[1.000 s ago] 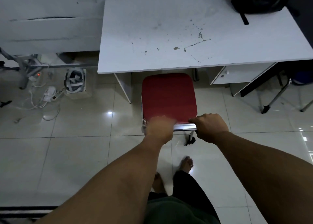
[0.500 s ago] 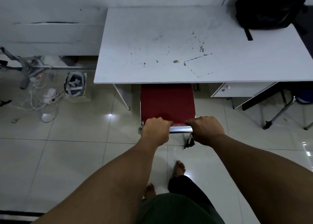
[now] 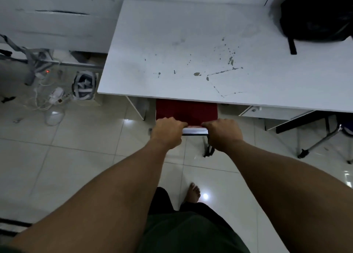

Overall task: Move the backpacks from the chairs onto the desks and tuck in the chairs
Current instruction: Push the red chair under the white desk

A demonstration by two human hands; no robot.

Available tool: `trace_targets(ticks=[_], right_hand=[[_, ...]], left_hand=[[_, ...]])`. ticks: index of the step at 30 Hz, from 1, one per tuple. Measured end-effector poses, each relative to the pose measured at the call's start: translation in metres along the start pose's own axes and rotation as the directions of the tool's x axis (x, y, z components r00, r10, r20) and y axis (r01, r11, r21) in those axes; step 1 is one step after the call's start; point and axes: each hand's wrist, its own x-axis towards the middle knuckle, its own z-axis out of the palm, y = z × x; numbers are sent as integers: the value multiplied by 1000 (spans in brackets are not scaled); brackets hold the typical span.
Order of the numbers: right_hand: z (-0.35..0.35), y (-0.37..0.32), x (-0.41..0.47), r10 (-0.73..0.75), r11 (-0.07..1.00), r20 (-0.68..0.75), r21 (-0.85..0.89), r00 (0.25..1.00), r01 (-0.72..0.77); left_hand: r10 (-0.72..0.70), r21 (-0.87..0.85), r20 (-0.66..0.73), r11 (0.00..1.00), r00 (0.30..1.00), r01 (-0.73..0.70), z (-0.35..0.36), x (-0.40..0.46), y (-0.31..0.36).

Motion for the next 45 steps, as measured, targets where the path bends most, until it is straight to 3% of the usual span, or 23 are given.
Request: trace_targets(ticks=[6,12,23,36,45], right_hand=[[4,-2,19,-57,997,-18,60,998,58],[-8,0,56,3,997,-21,82,1000,-1],[-12,15,92,10,1000,-22,9,1000,-10],[-18,11,95,42,999,49,29,998,-43],[-21,9,97,74,993,98,85,992,-82]], left_hand=[[29,5,29,1000,999,-29,1,16,-23],[38,16,-3,999,999,-38,-10,49,-45],[126,53,-26,991,992,-125,-8,89,-68],[94,27,16,995,995,-95,-9,91,-71],[89,-25,118,996,989,-86,-17,93,-69]])
